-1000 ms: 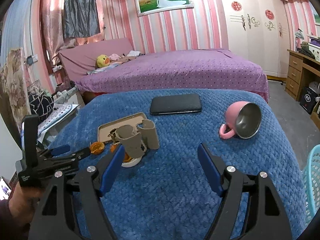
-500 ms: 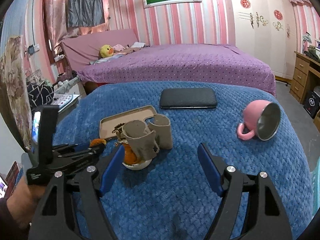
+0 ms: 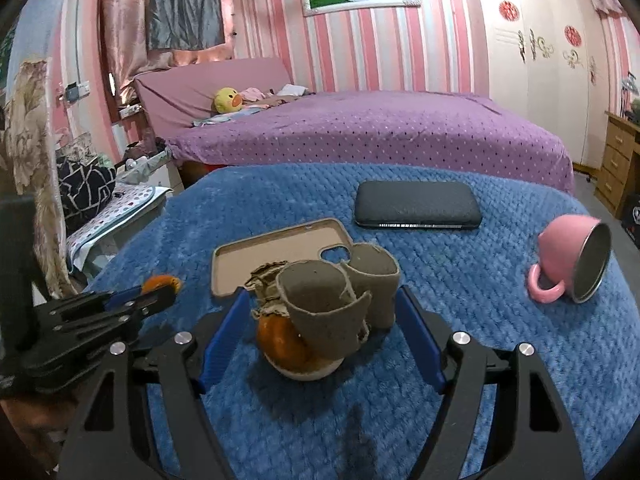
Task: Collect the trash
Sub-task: 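Grasp the orange peel with the left tool while the right tool grasps a paper cup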
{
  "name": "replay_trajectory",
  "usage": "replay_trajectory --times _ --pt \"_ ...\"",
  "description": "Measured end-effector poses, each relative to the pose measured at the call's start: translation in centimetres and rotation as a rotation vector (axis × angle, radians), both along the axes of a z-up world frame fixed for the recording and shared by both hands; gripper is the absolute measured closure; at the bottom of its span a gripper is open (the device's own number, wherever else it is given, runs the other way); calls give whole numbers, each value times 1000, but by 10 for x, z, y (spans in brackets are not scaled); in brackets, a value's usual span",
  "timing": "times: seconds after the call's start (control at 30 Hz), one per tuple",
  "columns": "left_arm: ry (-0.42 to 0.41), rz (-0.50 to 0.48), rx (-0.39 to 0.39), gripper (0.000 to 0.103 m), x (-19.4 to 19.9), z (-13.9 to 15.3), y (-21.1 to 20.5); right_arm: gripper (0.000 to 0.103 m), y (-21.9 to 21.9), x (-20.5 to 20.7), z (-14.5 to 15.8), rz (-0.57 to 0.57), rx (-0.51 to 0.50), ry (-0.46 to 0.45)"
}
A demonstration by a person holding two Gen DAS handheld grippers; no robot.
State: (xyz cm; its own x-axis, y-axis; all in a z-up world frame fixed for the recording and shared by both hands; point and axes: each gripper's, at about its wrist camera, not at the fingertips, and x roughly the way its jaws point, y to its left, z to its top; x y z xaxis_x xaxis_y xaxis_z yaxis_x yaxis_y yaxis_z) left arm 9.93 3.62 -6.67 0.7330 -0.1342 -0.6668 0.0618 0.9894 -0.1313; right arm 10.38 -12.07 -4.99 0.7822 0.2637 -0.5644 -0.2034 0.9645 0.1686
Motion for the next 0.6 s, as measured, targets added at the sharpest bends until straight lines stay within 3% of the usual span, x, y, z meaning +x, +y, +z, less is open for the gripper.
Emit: replay_trajectory --times 0.07,0.23,0.6 --pt "-2 -5 1 83 -1 0 -1 54 2 4 -3 11 -7 18" --pt "-13 -18 -6 83 -2 3 -3 72 6 5 -6 36 -23 13" --pt "-54 -30 -26 83 -9 16 -11 75 -28 -35 40 16 15 -113"
